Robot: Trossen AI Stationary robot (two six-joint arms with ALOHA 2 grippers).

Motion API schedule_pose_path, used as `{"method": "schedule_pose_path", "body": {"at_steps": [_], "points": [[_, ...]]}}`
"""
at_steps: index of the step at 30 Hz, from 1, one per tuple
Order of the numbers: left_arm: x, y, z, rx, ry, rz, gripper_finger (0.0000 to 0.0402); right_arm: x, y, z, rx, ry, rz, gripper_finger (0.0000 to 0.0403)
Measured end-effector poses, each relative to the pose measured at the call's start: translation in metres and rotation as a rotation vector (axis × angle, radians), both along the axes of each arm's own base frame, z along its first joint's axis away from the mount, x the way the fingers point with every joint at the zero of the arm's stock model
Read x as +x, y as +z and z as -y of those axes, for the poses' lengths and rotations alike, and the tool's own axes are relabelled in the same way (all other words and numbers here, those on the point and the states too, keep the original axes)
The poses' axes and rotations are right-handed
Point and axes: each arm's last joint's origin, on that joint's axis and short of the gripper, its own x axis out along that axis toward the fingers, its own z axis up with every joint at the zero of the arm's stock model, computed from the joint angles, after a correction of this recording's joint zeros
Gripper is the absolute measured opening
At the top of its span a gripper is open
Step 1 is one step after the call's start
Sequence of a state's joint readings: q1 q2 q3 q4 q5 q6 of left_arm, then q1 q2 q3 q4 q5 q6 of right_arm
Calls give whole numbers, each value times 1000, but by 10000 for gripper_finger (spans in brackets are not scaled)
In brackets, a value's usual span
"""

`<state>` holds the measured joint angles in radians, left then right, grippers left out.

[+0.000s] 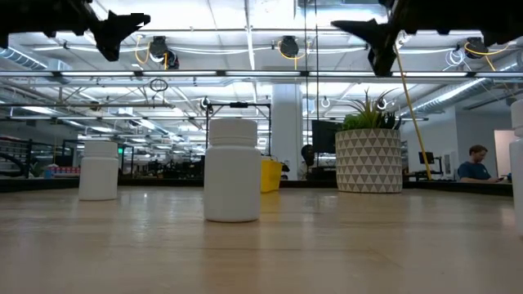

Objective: Pick and place pill bottles into a basket
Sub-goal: Put the white pill bottle into the yellow basket

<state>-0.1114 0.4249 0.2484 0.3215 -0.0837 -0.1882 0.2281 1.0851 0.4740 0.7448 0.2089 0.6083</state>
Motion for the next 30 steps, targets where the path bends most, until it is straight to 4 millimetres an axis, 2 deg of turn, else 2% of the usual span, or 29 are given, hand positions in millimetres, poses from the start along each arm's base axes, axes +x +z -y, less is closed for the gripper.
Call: {"method": "schedule_pose_path", "body": {"at_steps": [4, 9, 12, 15, 18, 20, 27, 30], "points": [[-2, -17, 1, 34, -7, 96, 274, 2, 16, -17, -23, 51, 9, 187], [-3, -37, 2, 15, -20, 57, 274, 6, 44, -37, -52, 58, -26, 185], [-3, -38, 3, 33, -22, 58, 274, 7, 62, -46, -66, 79, -53, 174], [-3, -37, 3, 71, -17, 66, 274, 7, 77, -53, -80, 112, -160, 158], [-3, -37, 3, 100, -13, 63, 274, 2, 82, -56, -60, 128, -308, 144], [-3, -37, 3, 100, -11, 63, 274, 0, 85, -56, 13, 124, -385, 137], [-2, -41, 3, 100, -8, 23, 274, -4, 85, -61, 248, 214, -506, 129], [-2, -44, 3, 96, -10, -5, 273, -2, 82, -70, 315, 260, -553, 125]]}}
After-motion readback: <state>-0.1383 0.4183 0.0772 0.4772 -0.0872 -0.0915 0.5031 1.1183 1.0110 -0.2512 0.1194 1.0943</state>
